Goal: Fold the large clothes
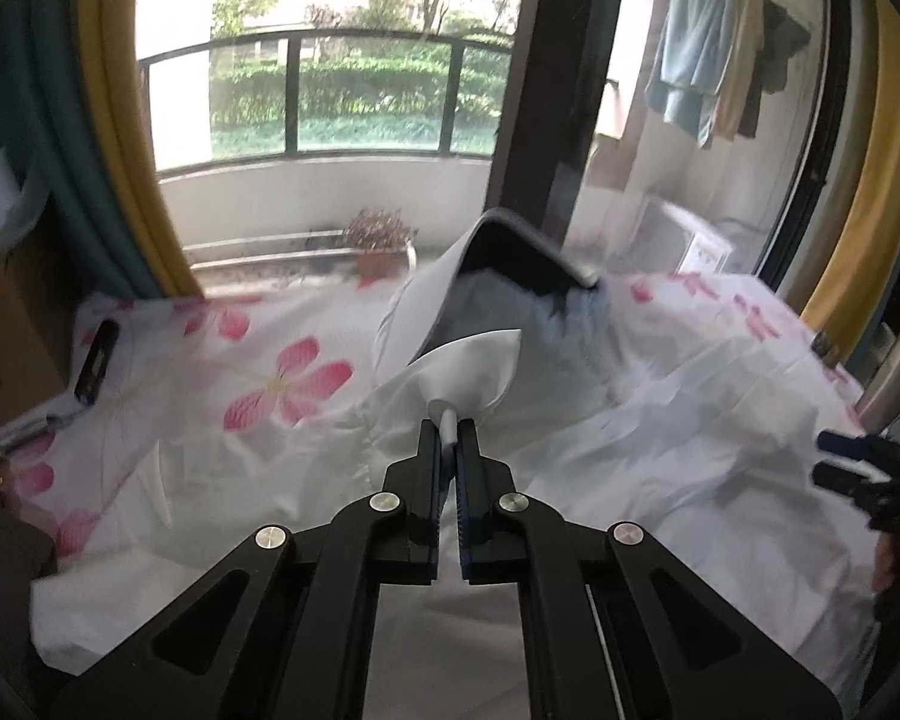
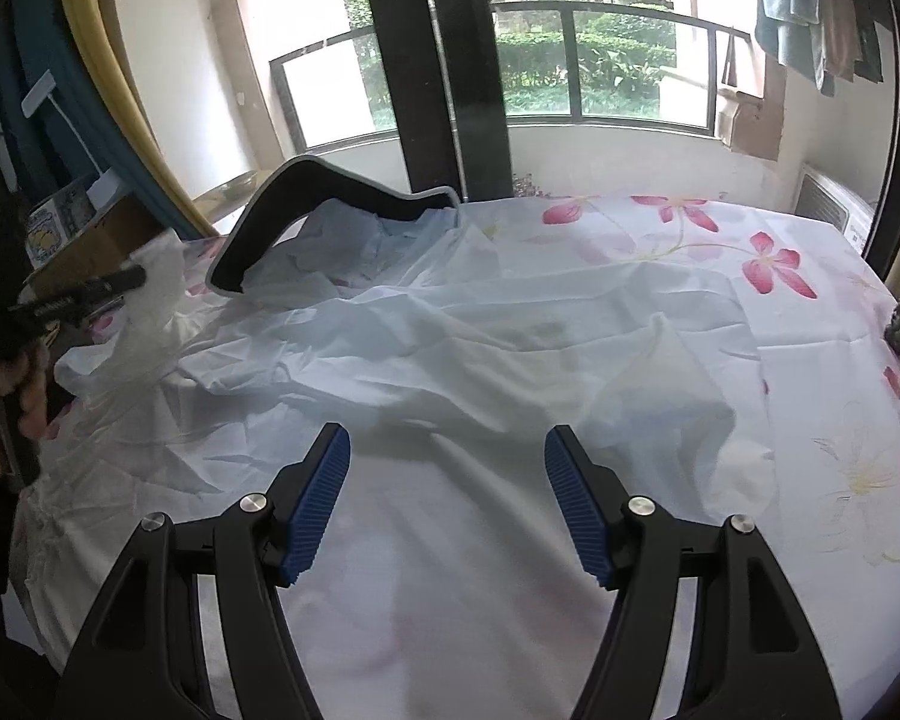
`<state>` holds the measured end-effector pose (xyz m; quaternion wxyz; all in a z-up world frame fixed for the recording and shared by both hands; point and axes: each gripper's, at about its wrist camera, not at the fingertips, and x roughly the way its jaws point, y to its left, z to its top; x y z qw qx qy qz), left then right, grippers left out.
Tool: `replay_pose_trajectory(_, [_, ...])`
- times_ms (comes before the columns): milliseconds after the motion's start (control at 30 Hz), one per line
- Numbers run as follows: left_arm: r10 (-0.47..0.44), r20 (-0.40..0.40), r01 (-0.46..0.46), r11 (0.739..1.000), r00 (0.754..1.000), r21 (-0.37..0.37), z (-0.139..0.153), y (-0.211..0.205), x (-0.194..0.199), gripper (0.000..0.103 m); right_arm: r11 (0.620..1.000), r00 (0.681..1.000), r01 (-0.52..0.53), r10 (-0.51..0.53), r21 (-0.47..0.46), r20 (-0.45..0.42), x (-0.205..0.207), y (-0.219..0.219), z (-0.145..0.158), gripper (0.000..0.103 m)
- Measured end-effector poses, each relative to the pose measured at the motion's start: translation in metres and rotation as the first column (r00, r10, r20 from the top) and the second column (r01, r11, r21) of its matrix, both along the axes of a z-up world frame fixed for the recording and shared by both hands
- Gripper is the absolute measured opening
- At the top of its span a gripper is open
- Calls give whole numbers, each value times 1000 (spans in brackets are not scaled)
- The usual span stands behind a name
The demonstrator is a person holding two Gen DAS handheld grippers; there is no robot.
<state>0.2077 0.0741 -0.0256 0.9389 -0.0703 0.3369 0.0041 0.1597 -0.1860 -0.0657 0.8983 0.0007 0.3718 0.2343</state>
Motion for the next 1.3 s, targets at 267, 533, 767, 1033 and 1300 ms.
replay_pose_trajectory(267, [-72, 36, 72, 997, 997, -4, 31, -42, 11, 5, 1000, 1000, 13, -13, -13, 11, 7, -26, 2, 68])
replay_pose_trajectory(533, [-152, 38, 152, 988, 988, -22, 44, -90, 32, 5, 999, 997, 35, -33, -21, 68, 16, -63, 18, 68])
replay_pose_trajectory(767, [-222, 9, 223, 975, 975, -5, 38, -144, 54, 5, 998, 996, 41, -38, -38, 84, 21, -87, 17, 68])
replay_pose_trajectory(1033, [-266, -22, 266, 964, 964, -29, 21, -190, 76, 5, 998, 997, 54, -53, -21, 64, 25, -113, 7, 68])
replay_pose_trajectory(1300, [-300, -42, 298, 954, 953, -44, 6, -221, 91, 5, 996, 995, 85, -84, -13, 45, 28, -131, 0, 68])
